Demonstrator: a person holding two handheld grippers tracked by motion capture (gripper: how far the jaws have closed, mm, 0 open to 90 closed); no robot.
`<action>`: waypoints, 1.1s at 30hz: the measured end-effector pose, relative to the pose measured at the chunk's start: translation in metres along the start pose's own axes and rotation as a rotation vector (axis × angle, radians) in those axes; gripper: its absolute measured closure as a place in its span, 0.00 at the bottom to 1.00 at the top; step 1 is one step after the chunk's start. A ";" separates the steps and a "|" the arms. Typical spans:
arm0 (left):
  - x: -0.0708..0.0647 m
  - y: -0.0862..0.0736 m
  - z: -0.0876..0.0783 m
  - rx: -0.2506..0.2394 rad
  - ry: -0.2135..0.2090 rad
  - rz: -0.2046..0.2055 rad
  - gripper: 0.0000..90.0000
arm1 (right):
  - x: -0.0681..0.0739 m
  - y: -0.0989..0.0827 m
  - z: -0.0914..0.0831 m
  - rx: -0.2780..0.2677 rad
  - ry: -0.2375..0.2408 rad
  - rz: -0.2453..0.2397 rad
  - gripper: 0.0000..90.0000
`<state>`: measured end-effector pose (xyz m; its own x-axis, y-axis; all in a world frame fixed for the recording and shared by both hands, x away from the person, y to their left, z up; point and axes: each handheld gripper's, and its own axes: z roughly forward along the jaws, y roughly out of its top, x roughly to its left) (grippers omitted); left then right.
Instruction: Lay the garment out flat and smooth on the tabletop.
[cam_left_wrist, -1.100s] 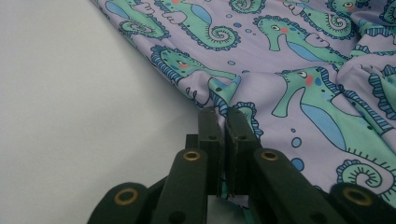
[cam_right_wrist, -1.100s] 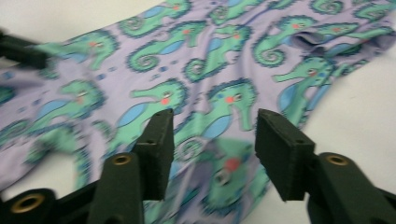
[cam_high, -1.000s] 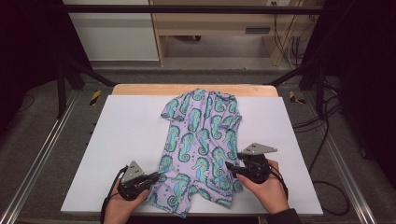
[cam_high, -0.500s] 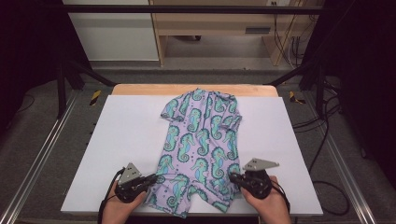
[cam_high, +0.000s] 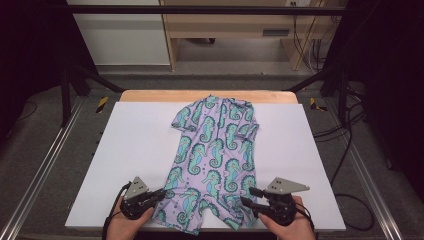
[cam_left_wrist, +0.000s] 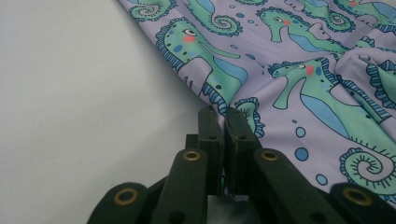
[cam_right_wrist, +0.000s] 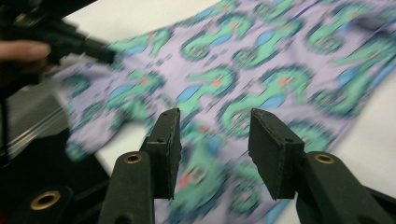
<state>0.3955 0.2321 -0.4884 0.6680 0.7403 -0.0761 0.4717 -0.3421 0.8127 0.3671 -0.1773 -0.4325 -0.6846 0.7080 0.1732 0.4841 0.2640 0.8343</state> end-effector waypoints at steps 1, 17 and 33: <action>0.000 0.000 0.000 0.001 -0.001 0.000 0.97 | -0.003 0.005 0.001 -0.008 -0.023 -0.006 0.60; 0.000 0.000 0.001 0.003 0.001 0.002 0.97 | -0.022 -0.009 0.056 0.137 -0.089 -0.032 0.53; -0.001 0.000 0.001 0.011 -0.004 0.002 0.97 | 0.008 -0.039 0.047 0.176 0.047 -0.138 1.00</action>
<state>0.3956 0.2312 -0.4887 0.6711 0.7374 -0.0769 0.4766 -0.3496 0.8067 0.3681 -0.1512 -0.4879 -0.7733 0.6274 0.0915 0.4692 0.4692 0.7481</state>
